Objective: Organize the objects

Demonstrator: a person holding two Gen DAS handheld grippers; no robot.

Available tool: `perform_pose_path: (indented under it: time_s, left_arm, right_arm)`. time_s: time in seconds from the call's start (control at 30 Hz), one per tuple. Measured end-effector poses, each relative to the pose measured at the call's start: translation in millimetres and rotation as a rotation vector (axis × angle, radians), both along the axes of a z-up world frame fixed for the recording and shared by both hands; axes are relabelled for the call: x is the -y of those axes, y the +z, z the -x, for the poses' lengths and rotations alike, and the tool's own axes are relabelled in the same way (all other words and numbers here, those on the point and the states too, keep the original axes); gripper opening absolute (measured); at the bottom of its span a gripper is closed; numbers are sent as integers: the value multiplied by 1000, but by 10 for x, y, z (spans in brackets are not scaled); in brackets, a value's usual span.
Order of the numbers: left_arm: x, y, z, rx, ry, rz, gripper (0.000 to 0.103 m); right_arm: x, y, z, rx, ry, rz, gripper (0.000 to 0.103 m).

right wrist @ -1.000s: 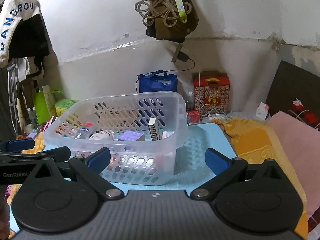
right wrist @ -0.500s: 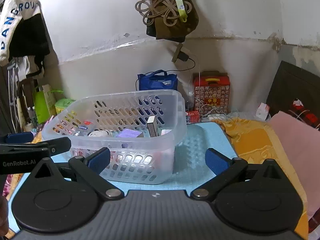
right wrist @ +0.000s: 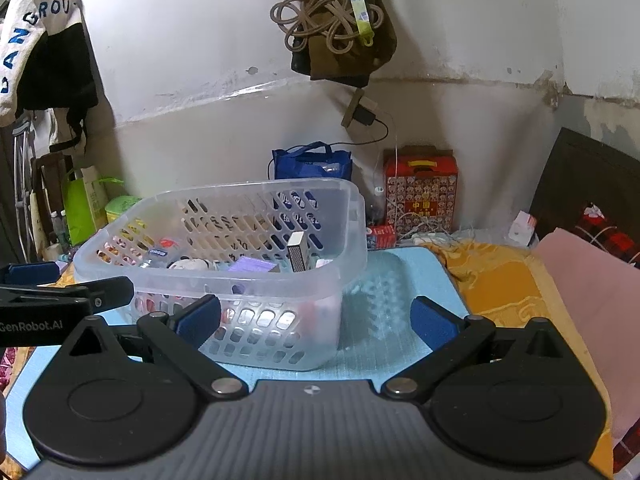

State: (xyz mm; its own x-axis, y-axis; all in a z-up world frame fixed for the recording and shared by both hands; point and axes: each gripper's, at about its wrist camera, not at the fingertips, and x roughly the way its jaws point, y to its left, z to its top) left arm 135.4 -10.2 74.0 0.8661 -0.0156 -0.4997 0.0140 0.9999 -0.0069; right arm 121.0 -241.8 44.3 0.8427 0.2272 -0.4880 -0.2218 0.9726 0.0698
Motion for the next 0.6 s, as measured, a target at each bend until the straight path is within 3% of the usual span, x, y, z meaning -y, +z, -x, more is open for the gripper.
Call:
perform_pose_path:
  time_s: [0.6]
  left_arm:
    - [-40, -20, 6, -7, 8, 0, 103]
  right_arm:
    - [-8, 29, 20, 15, 11, 7, 103]
